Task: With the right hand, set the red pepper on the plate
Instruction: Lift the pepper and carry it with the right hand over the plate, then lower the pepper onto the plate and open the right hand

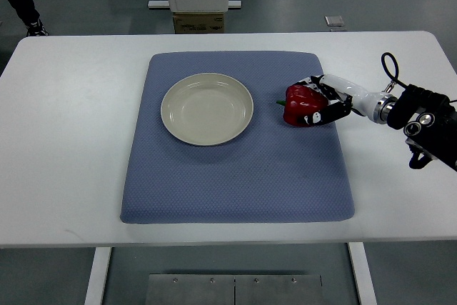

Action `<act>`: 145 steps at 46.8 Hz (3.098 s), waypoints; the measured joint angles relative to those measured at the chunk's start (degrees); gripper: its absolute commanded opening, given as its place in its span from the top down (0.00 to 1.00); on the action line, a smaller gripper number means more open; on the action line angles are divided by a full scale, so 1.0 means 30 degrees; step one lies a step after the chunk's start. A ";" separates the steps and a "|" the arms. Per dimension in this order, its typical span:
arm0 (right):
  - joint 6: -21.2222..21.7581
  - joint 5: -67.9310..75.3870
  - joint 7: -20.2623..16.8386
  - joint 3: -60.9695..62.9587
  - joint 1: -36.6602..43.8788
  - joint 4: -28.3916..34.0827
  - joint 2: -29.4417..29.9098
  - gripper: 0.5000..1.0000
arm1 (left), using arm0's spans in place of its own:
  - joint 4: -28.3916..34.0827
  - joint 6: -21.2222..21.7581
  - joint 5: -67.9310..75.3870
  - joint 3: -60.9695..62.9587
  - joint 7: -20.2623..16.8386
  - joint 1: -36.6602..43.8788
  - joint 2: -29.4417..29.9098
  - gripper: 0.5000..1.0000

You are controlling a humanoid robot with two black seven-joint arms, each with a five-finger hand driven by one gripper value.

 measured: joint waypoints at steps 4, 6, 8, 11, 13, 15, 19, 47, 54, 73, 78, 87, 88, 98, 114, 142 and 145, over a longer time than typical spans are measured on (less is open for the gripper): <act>-0.0596 0.0120 -0.0025 0.0067 0.0227 0.0030 0.0034 1.00 | 0.0000 0.0000 0.0000 0.0001 0.0000 -0.0001 0.0000 0.00; -0.0663 0.0166 -0.0037 0.0074 0.0349 0.0038 0.0062 1.00 | 0.0001 0.0000 0.0000 0.0001 0.0001 0.0001 0.0000 0.00; -0.0686 0.0209 -0.0044 0.0074 0.0538 0.0050 0.0103 1.00 | 0.0000 0.0000 0.0000 0.0003 0.0000 -0.0001 0.0000 0.00; -0.0694 0.0286 -0.0094 0.0074 0.0802 0.0054 0.0176 1.00 | -0.0002 0.0000 0.0000 -0.0001 0.0000 -0.0001 0.0000 0.00; -0.0695 0.0332 -0.0138 0.0073 0.0998 0.0054 0.0244 1.00 | -0.0002 0.0000 0.0000 -0.0006 0.0001 0.0001 0.0000 0.00; -0.0695 0.0338 -0.0194 0.0066 0.1147 0.0045 0.0349 1.00 | -0.0002 0.0000 0.0000 -0.0003 0.0000 -0.0002 0.0000 0.00; -0.0695 0.0344 -0.0354 0.0043 0.1488 0.0018 0.0793 1.00 | -0.0002 0.0000 -0.0001 0.0002 0.0001 -0.0005 0.0000 0.00; -0.0724 0.0344 -0.1424 -0.0857 0.3435 -0.0890 0.5137 1.00 | -0.0005 0.0000 0.0000 0.0005 -0.0001 -0.0005 0.0000 0.00; -0.0725 0.0345 -0.1366 -0.1240 0.3472 -0.0927 0.5985 1.00 | -0.0003 0.0000 0.0000 0.0003 0.0000 0.0002 0.0000 0.00; -0.0724 0.0490 -0.0832 -0.1978 0.3338 -0.0891 0.7329 1.00 | -0.0005 0.0000 0.0000 -0.0001 -0.0001 -0.0004 0.0000 0.00; -0.0732 0.0490 -0.1003 -0.2100 0.3242 -0.0934 0.7328 1.00 | -0.0004 0.0000 0.0000 0.0002 0.0000 -0.0002 0.0000 0.00; -0.1134 0.0490 -0.1694 -0.2096 0.3151 -0.1190 0.7332 1.00 | 0.0000 0.0000 0.0000 0.0004 0.0001 0.0000 0.0000 0.00; -0.1151 0.0505 -0.1746 -0.2090 0.3138 -0.1196 0.7329 1.00 | 0.0000 0.0000 0.0000 0.0005 0.0000 0.0000 0.0000 0.00; -0.1851 0.0962 -0.2546 -0.2067 0.2895 -0.1180 0.7330 1.00 | 0.0000 0.0000 0.0000 0.0001 0.0001 0.0000 0.0000 0.00; -0.2011 0.1308 -0.2406 -0.2052 0.2569 -0.1172 0.7329 0.72 | 0.0000 0.0000 0.0000 0.0001 0.0000 0.0000 0.0000 0.00; -0.2013 0.2035 -0.2382 -0.1848 0.2272 -0.1144 0.7329 0.02 | -0.0004 0.0000 0.0000 0.0005 0.0000 0.0000 0.0000 0.00; -0.2013 0.2177 -0.2382 -0.1544 0.2298 -0.1101 0.7328 0.02 | -0.0005 0.0000 0.0000 0.0006 0.0000 0.0000 0.0000 0.00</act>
